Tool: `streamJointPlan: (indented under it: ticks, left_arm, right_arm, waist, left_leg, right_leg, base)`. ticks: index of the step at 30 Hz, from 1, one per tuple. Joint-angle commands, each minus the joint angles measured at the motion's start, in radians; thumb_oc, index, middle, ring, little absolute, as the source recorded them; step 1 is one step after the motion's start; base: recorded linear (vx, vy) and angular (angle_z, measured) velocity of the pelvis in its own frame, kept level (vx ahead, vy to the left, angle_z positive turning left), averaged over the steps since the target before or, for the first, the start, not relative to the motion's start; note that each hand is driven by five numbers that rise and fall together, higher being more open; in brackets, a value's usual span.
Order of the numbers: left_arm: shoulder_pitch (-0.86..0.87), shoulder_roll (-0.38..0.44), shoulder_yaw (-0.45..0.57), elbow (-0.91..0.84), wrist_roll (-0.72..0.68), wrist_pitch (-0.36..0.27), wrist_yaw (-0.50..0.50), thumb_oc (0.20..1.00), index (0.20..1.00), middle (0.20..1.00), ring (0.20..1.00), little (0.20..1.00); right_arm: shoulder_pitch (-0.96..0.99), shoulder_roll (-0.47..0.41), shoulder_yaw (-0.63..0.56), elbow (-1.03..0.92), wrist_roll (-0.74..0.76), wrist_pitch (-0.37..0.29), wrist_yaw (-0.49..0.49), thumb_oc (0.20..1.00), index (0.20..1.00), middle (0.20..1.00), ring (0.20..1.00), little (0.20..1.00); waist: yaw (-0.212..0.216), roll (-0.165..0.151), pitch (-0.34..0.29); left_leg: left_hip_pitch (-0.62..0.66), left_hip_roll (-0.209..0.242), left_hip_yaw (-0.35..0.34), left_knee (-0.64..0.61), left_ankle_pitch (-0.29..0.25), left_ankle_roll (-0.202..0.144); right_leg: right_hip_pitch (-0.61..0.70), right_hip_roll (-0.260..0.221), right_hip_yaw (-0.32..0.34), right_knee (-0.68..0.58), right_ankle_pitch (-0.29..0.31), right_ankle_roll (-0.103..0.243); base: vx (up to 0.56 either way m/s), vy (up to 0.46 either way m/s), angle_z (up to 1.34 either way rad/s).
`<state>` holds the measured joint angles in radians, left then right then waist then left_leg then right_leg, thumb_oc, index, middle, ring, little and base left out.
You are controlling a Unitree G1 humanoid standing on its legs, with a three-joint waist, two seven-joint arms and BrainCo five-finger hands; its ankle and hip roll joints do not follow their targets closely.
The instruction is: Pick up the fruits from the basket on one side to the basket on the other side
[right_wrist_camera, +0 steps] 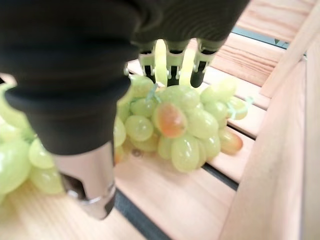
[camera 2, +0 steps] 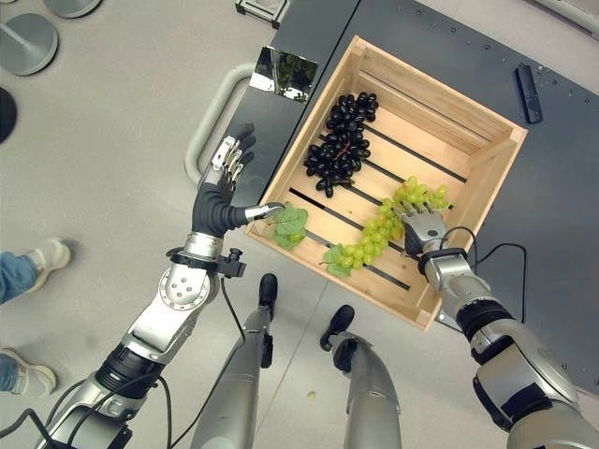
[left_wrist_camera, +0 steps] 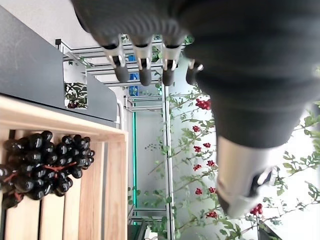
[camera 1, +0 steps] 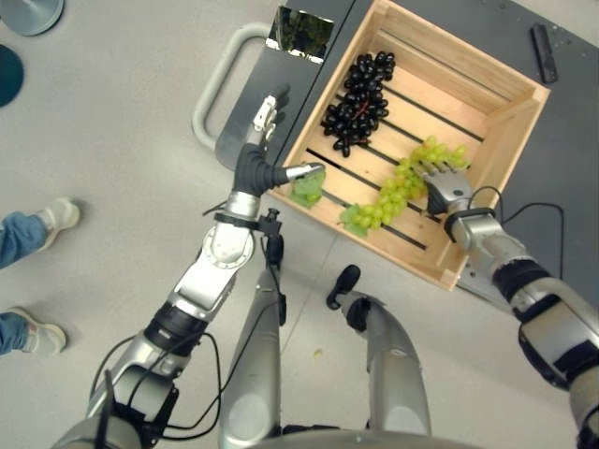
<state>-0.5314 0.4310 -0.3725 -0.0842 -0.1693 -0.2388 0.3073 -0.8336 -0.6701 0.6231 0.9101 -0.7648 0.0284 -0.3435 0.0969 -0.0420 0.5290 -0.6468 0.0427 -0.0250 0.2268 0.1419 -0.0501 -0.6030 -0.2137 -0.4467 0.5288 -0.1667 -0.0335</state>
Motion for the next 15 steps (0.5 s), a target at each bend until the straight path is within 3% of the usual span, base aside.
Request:
streamJointPlan:
  ticks: [1,15]
  left_arm:
    - [-0.041,-0.022,-0.007,-0.094,0.044,-0.042,0.025,1.0,1.0,1.0,1.0,1.0]
    - [-0.045,-0.02,-0.038,-0.086,0.054,-0.041,0.042,1.0,1.0,1.0,1.0,1.0]
  right_arm:
    - [-0.03,0.005,0.059,0.098,-0.012,0.034,0.017,1.0,1.0,1.0,1.0,1.0]
    - [-0.073,-0.054,0.069,0.056,-0.063,0.048,-0.063,1.0,1.0,1.0,1.0,1.0]
  waist:
    - [0.01,0.002,-0.009]
    - [0.003,0.021,-0.009]
  left_leg:
    - [-0.029,0.012,0.041,0.11,-0.13,-0.008]
    - [-0.045,0.002,0.034,0.107,-0.127,-0.001]
  right_leg:
    - [0.023,-0.052,0.021,-0.143,0.122,0.154]
    - [0.006,-0.061,0.013,-0.141,0.122,0.155]
  base:
    - [0.0,0.021,0.03]
    - [0.0,0.004,0.01]
